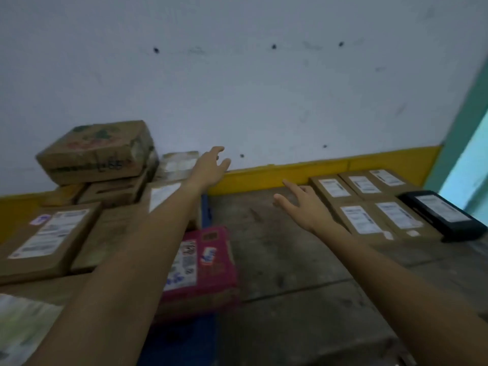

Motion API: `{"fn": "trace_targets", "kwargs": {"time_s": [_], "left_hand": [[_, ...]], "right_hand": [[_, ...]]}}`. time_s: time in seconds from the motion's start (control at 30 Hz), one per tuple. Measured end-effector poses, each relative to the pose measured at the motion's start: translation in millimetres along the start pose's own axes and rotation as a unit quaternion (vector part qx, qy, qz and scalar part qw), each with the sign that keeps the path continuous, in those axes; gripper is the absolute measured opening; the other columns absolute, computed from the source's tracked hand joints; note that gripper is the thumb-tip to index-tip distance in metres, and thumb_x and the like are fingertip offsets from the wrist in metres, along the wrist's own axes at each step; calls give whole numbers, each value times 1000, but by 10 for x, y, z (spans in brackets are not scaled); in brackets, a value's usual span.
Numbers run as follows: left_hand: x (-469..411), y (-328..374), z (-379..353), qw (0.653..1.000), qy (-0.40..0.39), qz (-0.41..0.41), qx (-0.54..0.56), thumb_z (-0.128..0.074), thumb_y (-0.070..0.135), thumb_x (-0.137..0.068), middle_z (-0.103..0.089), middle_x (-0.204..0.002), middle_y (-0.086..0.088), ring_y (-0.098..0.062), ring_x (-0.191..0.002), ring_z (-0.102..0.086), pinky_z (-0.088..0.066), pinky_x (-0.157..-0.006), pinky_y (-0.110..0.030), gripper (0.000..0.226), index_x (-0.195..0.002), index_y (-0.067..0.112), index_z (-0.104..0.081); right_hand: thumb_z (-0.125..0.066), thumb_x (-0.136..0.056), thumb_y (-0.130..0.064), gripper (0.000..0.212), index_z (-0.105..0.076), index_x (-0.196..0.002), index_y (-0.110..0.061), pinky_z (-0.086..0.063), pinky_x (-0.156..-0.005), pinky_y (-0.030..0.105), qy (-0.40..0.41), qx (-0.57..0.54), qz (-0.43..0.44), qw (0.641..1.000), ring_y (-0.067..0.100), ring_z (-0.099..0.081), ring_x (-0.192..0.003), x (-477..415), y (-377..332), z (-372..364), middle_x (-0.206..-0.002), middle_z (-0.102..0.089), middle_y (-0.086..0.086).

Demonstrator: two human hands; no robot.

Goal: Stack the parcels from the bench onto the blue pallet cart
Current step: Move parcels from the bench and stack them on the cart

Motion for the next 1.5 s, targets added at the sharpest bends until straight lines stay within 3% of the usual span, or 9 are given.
{"fn": "trace_targets", "kwargs": {"time_s": [0.37,0.57,0.77,0.93,1.1,1.3,1.5], "left_hand": [[108,952,-2300,987,-160,9,-11,-48,29,-96,-40,-145,-15,-29,-133,-37,-32,-108,-37,54,-143,7,-32],[-114,1014,-3181,981,-192,22,17,-48,26,-96,-34,-149,-14,-28,-139,-29,-26,-111,-36,55,-143,5,-31],[-535,964,-3899,979,-184,34,77,-49,24,-94,-37,-143,-13,-26,-128,-41,-36,-99,-30,46,-138,13,-40],[-782,769,-4284,965,-250,70,42,-45,32,-96,-3,-157,-8,-32,-143,-14,-23,-112,-44,59,-149,22,-18],[-965,692,-4477,953,-293,72,14,-43,35,-97,7,-158,-5,-33,-145,0,-14,-115,-47,60,-149,31,-13],[-984,642,-4621,953,-294,71,4,-43,37,-96,6,-158,-2,-32,-144,-2,-13,-116,-45,62,-149,25,-14],[-855,624,-4633,965,-238,86,68,-50,31,-94,-16,-153,-10,-29,-140,-20,-22,-114,-40,61,-147,21,-22]], "right_hand": [[-45,-88,-57,60,-31,-142,-34,-34,-104,41,61,-30,-165,984,28,-31,-136,535,1976,791,-149,-30,11],[-47,-90,-52,58,-30,-142,-35,-37,-102,39,58,-55,-236,969,30,-40,-127,499,2673,759,-140,-37,14],[-49,-89,-53,59,-29,-142,-35,-38,-102,41,76,-101,-304,944,26,-42,-126,133,3094,458,-141,-31,9],[-50,-90,-47,59,-30,-143,-30,-34,-107,38,92,-92,-319,939,23,-33,-133,-109,3244,203,-149,-17,8],[-55,-87,-46,63,-31,-142,-28,-32,-107,34,109,-38,-319,941,23,-28,-134,-188,3313,108,-148,-11,8],[-63,-85,-35,64,-34,-141,-22,-31,-109,34,122,-37,-302,945,25,-26,-134,-187,3348,59,-147,-10,11],[-64,-86,-30,64,-34,-141,-21,-26,-110,32,116,-53,-302,945,27,-18,-137,-108,3335,73,-148,-10,13]]}}
Point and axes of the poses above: each hand's wrist, its own x-axis away from the middle knuckle, its own z-axis out of the back of the hand, y = z × x, the point moved 3 cm from there along -x, towards the middle knuckle
